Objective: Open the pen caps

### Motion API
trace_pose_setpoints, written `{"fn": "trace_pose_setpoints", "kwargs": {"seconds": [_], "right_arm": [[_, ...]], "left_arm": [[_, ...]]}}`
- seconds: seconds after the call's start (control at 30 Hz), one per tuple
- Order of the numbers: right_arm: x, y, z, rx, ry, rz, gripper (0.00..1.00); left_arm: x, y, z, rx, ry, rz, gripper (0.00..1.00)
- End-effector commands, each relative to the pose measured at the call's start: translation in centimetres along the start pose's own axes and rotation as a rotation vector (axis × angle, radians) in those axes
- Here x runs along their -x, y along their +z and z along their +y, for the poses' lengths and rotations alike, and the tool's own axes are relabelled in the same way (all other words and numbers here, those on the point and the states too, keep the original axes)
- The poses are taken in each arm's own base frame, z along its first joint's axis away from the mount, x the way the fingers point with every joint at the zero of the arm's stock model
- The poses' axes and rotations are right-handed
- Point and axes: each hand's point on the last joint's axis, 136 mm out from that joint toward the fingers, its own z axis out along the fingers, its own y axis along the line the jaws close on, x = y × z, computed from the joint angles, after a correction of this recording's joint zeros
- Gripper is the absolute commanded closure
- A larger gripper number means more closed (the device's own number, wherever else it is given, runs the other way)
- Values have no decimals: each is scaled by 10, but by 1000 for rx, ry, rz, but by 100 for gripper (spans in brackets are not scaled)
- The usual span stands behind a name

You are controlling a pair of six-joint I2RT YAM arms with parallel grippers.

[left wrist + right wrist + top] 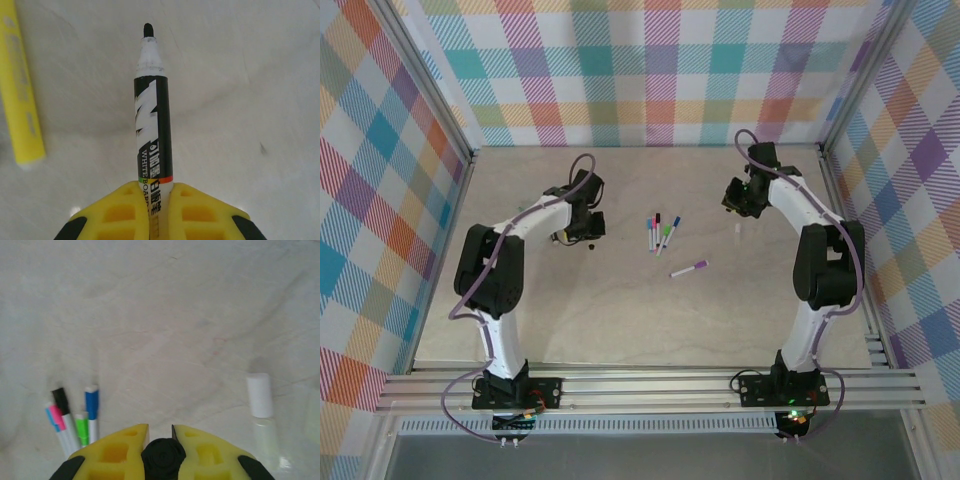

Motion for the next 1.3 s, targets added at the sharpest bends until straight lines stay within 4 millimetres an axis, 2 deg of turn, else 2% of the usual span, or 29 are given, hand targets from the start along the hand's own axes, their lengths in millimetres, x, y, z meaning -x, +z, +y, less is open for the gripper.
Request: {"fn": "trace_pose_setpoints", "kwargs": {"seconds": [0.0,0.2,0.4,0.53,0.63,0.73,1.07,1.27], "right_arm": [[-14,5,-18,-88,-48,47,100],[-18,15,-28,-141,-63,78,100],[-29,30,-36,-216,-95,134,99],[-36,38,-38,-249,-113,149,98],[-39,40,-41,-289,-132,159,94],[-41,41,-45,-351,-163,163,90],[-44,44,-58,-470,-203,167,79],[-44,40,-62,-517,-228,166,71]], "left_arm": [[11,9,26,146,-9,-9,100],[17,21,50,276,-6,10,100],[17,29,52,288,3,33,99],[18,28,51,282,0,27,78],[21,24,50,277,0,13,69],[25,18,47,266,7,-1,65],[35,2,46,267,6,-28,67],[37,-5,29,182,-7,-26,67]]}}
